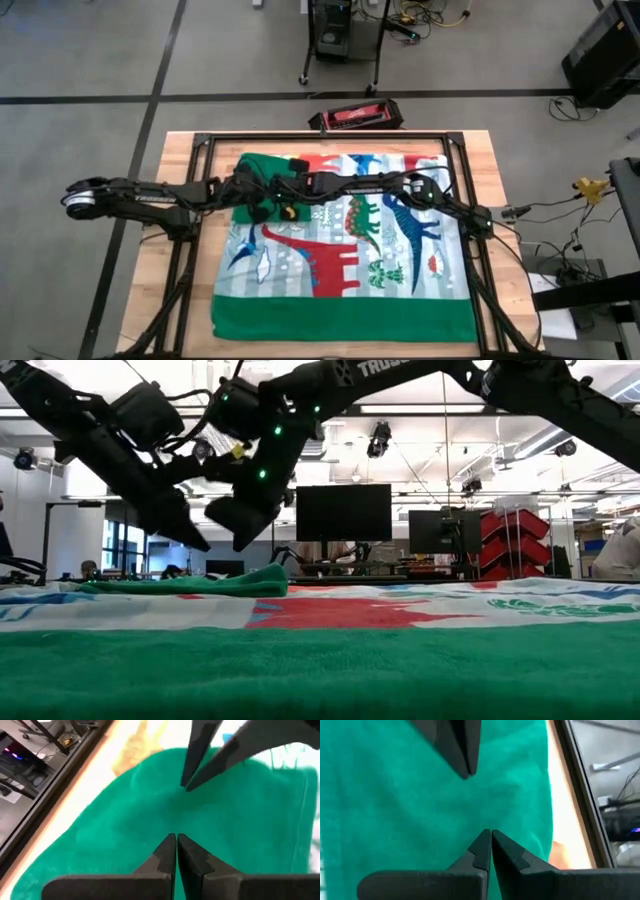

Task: Roll towel
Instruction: Fold the multi-color dinosaur print towel

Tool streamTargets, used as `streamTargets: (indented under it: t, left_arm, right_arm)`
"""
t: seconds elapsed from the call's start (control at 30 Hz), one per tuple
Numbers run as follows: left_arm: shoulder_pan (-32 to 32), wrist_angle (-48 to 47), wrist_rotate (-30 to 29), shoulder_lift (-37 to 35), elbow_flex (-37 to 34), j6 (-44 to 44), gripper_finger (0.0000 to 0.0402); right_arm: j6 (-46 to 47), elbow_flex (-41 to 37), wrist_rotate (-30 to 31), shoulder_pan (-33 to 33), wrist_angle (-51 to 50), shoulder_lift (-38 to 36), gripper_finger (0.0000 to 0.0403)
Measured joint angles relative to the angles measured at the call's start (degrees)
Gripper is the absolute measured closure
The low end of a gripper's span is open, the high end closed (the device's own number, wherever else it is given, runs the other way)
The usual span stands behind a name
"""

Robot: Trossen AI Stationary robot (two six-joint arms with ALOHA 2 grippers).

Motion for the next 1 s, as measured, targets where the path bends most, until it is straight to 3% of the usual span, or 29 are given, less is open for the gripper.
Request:
streamTargets:
  t: [0.13,0.33,0.53,0.73,0.9,1.0]
  left_arm:
    - [1.1,3.5,0.4,2.6,1.1,-1.5,0.0402]
    - [7.8,-1.5,2.9,9.8,12.0,1.6,0.0402]
    - [12.3,-2.3,13.3,21.0,21.0,8.3,0.0390]
    - [16.5,-14.0,21.7,30.1,31.6,20.9,0.0344]
    - [20.2,-25.3,22.6,35.9,40.4,26.5,0.0295]
    - [22.1,-26.7,22.0,39.2,42.2,28.8,0.0270]
  right_arm:
    - [0.6,-0.6,0.1,-0.4,-2.5,-3.6,0.0403]
    - [-1.5,-6.2,0.1,-0.3,-3.9,-12.3,0.0403]
    - [-0.5,-23.3,-0.1,0.6,2.3,-23.9,0.0403]
    - [2.0,-44.9,-2.8,2.0,18.4,-35.2,0.0403]
    - [3.4,-57.6,-7.6,2.8,30.1,-39.7,0.0403]
    - [4.5,-62.2,-7.3,2.6,32.7,-40.4,0.0403]
